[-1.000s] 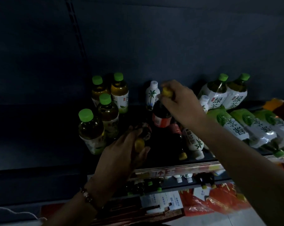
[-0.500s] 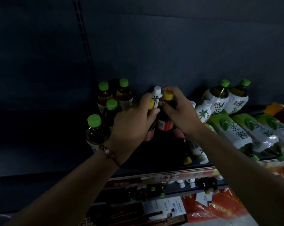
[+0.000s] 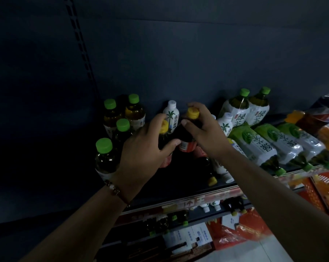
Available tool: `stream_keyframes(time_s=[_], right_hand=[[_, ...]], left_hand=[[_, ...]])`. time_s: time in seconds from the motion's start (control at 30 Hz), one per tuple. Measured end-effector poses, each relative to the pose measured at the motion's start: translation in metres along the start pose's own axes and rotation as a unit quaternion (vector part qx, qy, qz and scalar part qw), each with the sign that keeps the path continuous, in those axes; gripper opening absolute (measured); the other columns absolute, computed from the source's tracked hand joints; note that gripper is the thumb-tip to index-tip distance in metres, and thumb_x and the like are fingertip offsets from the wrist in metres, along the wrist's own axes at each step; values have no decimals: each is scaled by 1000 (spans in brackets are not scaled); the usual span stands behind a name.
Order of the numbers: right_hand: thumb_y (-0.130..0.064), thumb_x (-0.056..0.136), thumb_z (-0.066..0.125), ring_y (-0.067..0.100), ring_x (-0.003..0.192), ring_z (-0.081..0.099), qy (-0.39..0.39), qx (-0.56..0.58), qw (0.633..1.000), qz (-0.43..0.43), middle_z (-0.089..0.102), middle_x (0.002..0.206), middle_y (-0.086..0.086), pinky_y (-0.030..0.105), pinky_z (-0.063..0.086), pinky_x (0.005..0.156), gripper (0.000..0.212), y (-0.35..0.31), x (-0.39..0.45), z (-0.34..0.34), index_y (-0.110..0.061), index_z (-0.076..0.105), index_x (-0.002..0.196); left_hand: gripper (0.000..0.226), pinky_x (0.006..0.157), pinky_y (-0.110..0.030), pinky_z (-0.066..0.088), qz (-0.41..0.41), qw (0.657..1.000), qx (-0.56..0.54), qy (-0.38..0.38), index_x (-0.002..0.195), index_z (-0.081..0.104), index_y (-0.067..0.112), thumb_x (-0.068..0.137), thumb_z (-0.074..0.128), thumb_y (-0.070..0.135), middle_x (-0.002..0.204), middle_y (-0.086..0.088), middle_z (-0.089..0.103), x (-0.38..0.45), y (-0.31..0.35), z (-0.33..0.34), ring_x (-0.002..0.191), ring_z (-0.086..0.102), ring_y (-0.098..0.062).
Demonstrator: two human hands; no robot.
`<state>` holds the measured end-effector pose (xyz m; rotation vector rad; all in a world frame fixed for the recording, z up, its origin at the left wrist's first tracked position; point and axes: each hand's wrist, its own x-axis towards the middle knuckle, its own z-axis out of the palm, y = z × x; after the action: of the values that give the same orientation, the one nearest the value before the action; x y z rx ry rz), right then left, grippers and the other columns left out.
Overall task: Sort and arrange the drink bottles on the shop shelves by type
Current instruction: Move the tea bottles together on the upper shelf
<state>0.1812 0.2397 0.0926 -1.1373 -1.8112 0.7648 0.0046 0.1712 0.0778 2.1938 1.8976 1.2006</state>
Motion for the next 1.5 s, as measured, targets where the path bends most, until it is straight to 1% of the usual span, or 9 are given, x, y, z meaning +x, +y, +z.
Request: stream_keyframes(time_s=[0.3, 0.5, 0.63, 0.73, 0.9, 1.0, 1.2, 1.33, 1.5], right_hand=[[-24, 94, 63, -2, 109, 61, -46, 24, 999, 4, 67, 114, -13, 24, 47, 95, 44, 5, -8, -12, -27, 46, 135], [-33, 95, 57, 4, 127, 44, -72, -115, 991, 14, 48, 141, -8, 26, 39, 99, 51, 47, -49, -57, -26, 40, 143], [-36, 92, 60, 21, 141, 32, -112, -268, 957, 27, 23, 159, 4, 39, 42, 107, 69, 101, -91, -72, -22, 28, 151], [-38, 89, 62, 31, 150, 10, -175, -324, 929, 33, 3, 165, 7, 48, 35, 114, 84, 136, -112, -70, -28, 12, 156], [-21, 80, 72, 36, 142, 27, -158, -316, 935, -31, 27, 156, 12, 49, 55, 92, 82, 154, -110, -74, -22, 32, 151], [-8, 78, 64, 32, 139, 29, -157, -306, 937, -52, 30, 154, 8, 43, 58, 81, 73, 156, -103, -83, -24, 39, 145], [-27, 82, 67, 23, 124, 52, -157, -253, 953, -49, 40, 152, 1, 38, 52, 93, 67, 141, -96, -114, -30, 44, 145], [-25, 85, 67, 13, 90, 65, -123, -198, 971, -55, 64, 124, 0, 32, 56, 76, 49, 113, -72, -134, -22, 58, 133], [-22, 90, 61, 13, 72, 66, -137, -203, 968, -47, 72, 92, -1, 30, 54, 63, 28, 96, -37, -135, -23, 65, 118]], left_hand=[[63, 87, -39, 50, 9, 999, 46, 15, 140, 46, 22, 86, 68, 46, 125, -4, 54, 1, 9, 7, 109, 56, -26], [51, 111, -54, 32, 97, 986, 99, 94, 136, 54, 15, 89, 68, 30, 149, -20, 40, -28, 45, 18, 140, 34, -37], [57, 120, -48, 20, 126, 985, 120, -2, 141, 48, 18, 87, 64, 30, 154, -20, 35, -56, 82, 69, 146, 25, -35], [69, 117, -49, 29, 100, 982, 138, -79, 147, 41, 19, 84, 64, 36, 158, -20, 30, -69, 97, 124, 147, 25, -36], [97, 111, -53, 38, -45, 960, 194, -199, 156, 8, 28, 82, 69, 46, 165, -15, -4, -70, 95, 174, 149, 13, -40], [82, 116, -46, 33, -84, 949, 181, -244, 157, -4, 32, 98, 52, 44, 161, -5, -30, -74, 93, 179, 152, -4, -32], [85, 98, -44, 52, -105, 966, 124, -201, 157, 17, 29, 88, 67, 21, 166, -9, -10, -74, 92, 187, 151, 11, -35], [81, 81, -40, 59, -105, 976, 92, -164, 154, 30, 24, 82, 66, 12, 165, -13, 6, -79, 96, 180, 144, 30, -38], [74, 96, -38, 50, -130, 981, 55, -131, 153, 31, 31, 87, 62, 20, 166, -3, 10, -83, 107, 152, 144, 32, -31]])
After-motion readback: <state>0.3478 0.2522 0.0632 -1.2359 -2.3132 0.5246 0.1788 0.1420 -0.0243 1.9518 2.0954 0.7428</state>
